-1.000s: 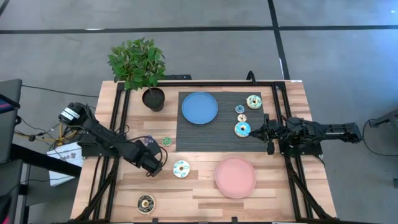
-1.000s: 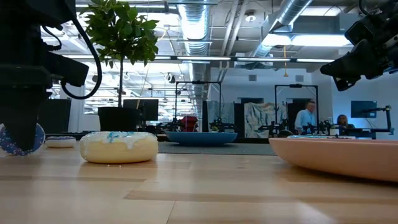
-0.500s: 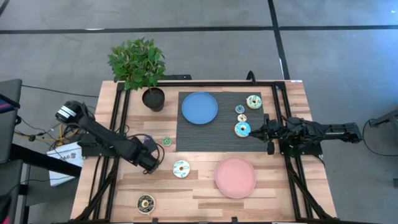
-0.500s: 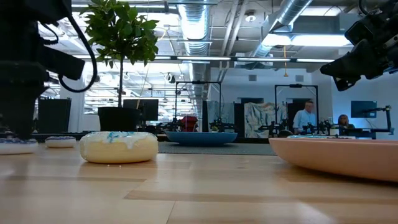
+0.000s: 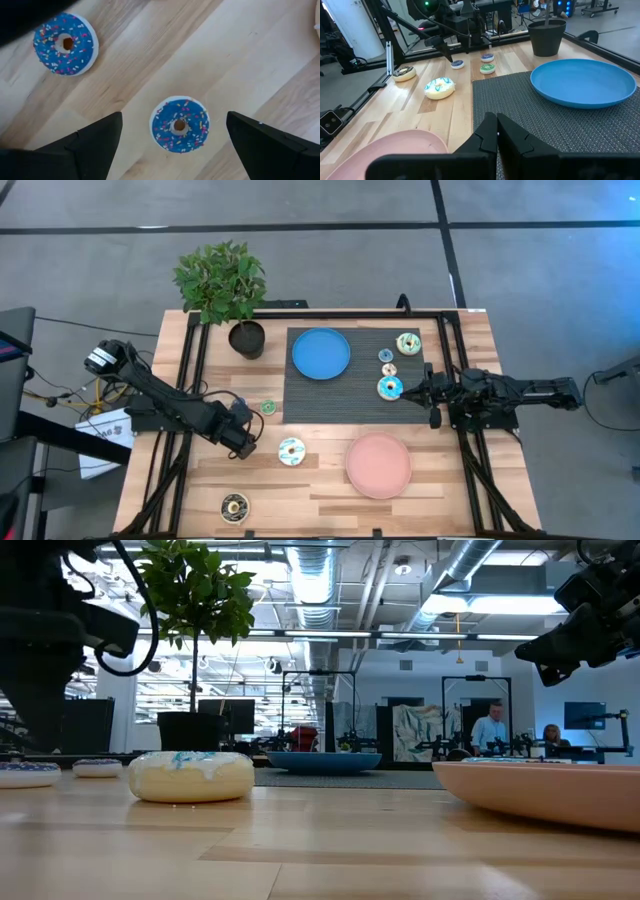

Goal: Pick & Place donuts
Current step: Put the small blue donut into the blue plate

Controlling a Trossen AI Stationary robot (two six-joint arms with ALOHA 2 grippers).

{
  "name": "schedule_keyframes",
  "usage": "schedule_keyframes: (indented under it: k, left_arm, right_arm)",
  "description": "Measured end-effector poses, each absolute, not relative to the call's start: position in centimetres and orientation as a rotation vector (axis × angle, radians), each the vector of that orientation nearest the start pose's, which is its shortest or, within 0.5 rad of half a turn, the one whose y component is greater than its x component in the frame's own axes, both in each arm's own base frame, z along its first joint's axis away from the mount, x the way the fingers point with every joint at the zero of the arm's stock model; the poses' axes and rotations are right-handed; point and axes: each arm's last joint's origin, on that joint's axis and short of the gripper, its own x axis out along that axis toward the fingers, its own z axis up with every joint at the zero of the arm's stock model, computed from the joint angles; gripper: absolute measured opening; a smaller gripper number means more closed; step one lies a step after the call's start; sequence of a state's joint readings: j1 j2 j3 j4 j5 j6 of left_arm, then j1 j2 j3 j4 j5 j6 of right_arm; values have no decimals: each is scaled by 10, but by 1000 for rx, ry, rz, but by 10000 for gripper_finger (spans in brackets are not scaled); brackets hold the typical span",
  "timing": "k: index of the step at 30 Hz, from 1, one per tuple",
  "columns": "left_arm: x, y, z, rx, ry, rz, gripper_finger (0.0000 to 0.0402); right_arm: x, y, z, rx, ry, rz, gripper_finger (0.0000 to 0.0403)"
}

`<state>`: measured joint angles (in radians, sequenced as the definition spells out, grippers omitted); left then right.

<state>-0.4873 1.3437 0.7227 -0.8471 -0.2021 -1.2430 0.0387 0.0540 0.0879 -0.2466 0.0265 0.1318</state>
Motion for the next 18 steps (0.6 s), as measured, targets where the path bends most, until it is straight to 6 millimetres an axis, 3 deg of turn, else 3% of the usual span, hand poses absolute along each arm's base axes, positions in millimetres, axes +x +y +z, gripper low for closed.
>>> schedule_keyframes:
  k: [18]
  left_arm:
    - [178, -91, 158, -544, 1241, 618, 352]
  right_arm:
    - [94, 3, 166, 124, 213, -2, 0]
